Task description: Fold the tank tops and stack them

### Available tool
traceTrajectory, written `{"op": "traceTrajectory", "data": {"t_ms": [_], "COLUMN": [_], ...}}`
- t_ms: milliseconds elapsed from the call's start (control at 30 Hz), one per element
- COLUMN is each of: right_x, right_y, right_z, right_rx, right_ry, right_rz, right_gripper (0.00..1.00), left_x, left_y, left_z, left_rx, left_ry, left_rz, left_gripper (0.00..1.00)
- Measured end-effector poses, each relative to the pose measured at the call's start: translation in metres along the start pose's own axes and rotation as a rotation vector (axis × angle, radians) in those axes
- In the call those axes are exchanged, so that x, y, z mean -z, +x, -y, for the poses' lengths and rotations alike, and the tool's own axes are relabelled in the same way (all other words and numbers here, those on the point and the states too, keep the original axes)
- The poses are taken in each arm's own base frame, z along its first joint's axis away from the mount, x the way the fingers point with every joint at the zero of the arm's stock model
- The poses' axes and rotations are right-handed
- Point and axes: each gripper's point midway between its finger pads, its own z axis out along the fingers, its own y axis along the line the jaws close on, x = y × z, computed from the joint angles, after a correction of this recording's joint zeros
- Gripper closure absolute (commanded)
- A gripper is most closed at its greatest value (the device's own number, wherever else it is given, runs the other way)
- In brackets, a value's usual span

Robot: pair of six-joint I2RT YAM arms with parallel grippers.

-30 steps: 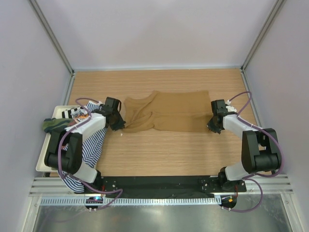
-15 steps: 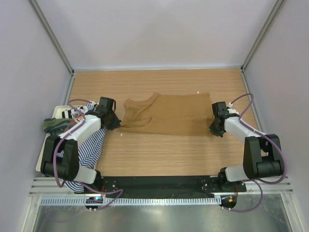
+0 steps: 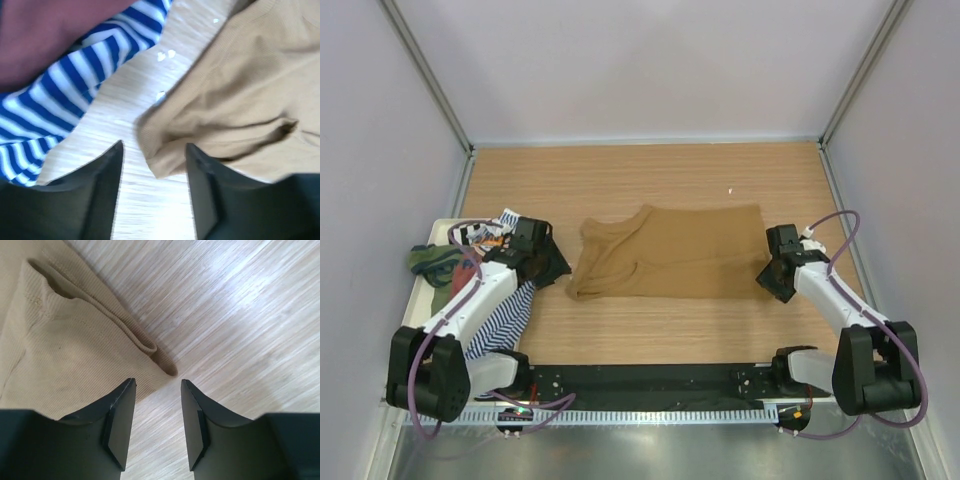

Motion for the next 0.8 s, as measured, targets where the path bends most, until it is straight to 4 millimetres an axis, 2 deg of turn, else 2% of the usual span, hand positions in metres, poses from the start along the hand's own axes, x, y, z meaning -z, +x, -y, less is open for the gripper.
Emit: {"op": "traceTrajectory", "data": {"t_ms": [67, 167, 300, 400, 500, 567, 667, 800], "right_x": [0.005, 0.01, 0.017, 0.024, 0.031, 0.033, 0.035, 0.033], "right_y": [-0.003, -0.008, -0.02, -0.035, -0.055, -0.07, -0.093, -0.114], "right_z": [0.003, 0.005, -0.001, -0.014, -0.033, -0.049, -0.071, -0.095], "right_rx": [-0.005, -0.013, -0.008, 0.005, 0.028, 0.041, 0.053, 0.056], "right_ry": [-0.002, 0.0, -0.016, -0.056, -0.109, -0.139, -0.172, -0.229], "right_rz": [0.02, 0.046, 0.076, 0.113, 0.155, 0.18, 0.214, 0.247], "right_gripper": [0.52, 0.53, 0.58, 0.53, 0.44, 0.29, 0.28, 0.35], "left_x": [0.002, 0.003, 0.003, -0.001, -0.01, -0.015, -0.025, -0.044], "left_y": [0.002, 0.002, -0.005, -0.021, -0.041, -0.053, -0.074, -0.099], "left_z": [-0.005, -0.01, -0.004, 0.017, 0.045, 0.066, 0.097, 0.123], "left_rx": [-0.003, -0.013, -0.018, -0.039, -0.065, -0.092, -0.123, -0.139], "left_ry": [-0.015, -0.04, -0.035, -0.013, 0.023, 0.054, 0.085, 0.09], "left_rz": [0.001, 0.007, 0.011, 0.013, 0.024, 0.03, 0.053, 0.074], "left_gripper": [0.39, 0.38, 0.39, 0.4, 0.38, 0.37, 0.36, 0.39]}}
